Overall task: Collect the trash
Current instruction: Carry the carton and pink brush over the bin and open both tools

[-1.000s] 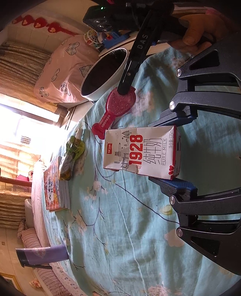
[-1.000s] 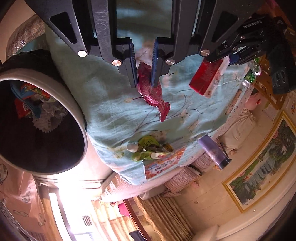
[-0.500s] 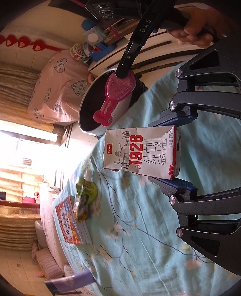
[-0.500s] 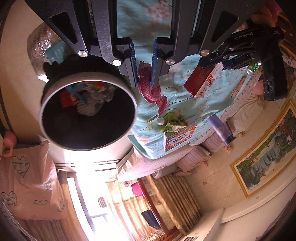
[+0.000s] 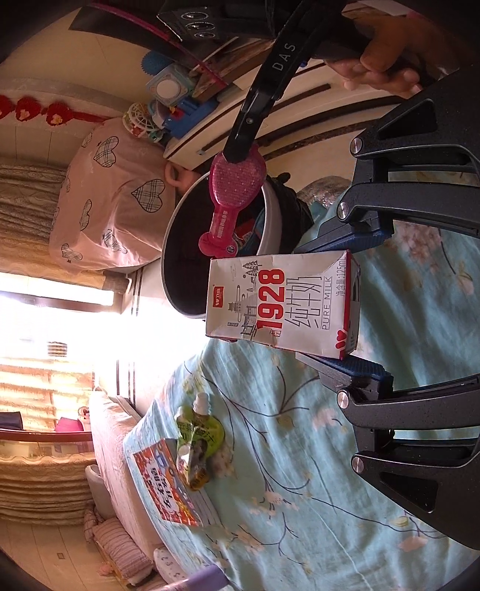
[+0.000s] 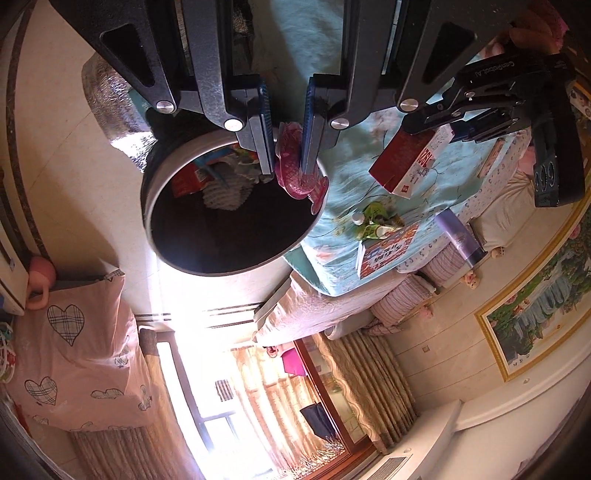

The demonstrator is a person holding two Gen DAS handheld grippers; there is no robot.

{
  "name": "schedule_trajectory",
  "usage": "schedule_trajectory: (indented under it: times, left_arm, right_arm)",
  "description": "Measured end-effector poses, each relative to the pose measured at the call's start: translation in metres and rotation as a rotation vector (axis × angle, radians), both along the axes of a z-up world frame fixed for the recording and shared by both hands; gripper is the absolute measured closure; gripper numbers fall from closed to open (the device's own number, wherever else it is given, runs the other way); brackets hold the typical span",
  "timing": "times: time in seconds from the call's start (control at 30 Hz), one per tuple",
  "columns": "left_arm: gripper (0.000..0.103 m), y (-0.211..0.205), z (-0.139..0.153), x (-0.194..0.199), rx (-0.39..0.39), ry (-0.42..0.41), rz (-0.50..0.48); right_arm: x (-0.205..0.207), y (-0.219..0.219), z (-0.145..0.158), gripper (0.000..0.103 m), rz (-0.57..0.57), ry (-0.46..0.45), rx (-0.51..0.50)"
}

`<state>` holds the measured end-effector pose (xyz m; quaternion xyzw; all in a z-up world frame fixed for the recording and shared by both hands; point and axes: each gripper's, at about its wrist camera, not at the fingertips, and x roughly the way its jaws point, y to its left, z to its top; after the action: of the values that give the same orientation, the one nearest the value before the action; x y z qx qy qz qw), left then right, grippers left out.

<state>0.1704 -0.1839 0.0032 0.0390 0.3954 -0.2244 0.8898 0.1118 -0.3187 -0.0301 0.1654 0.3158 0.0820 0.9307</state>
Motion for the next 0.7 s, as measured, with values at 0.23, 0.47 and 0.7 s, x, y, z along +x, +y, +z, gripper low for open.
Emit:
schedule_trajectory:
  times: [0.23,0.47,0.7]
  left_arm:
    - [0.057,-0.016,0.005,0.007,0.01,-0.009,-0.024]
    - [0.057,-0.034,0.009,0.02,0.018,-0.015,-0.045]
    - [0.057,-0.058,0.009,0.034,0.061,-0.015,-0.075]
  right_arm:
    - [0.007,-0.011,0.006,0.088,-0.021,-0.017,-0.035]
    - [0.018,-0.022,0.008,0.088,-0.036,-0.021,-0.064]
    - [0.029,-0.028,0.006,0.088,-0.045,-0.007,-0.094]
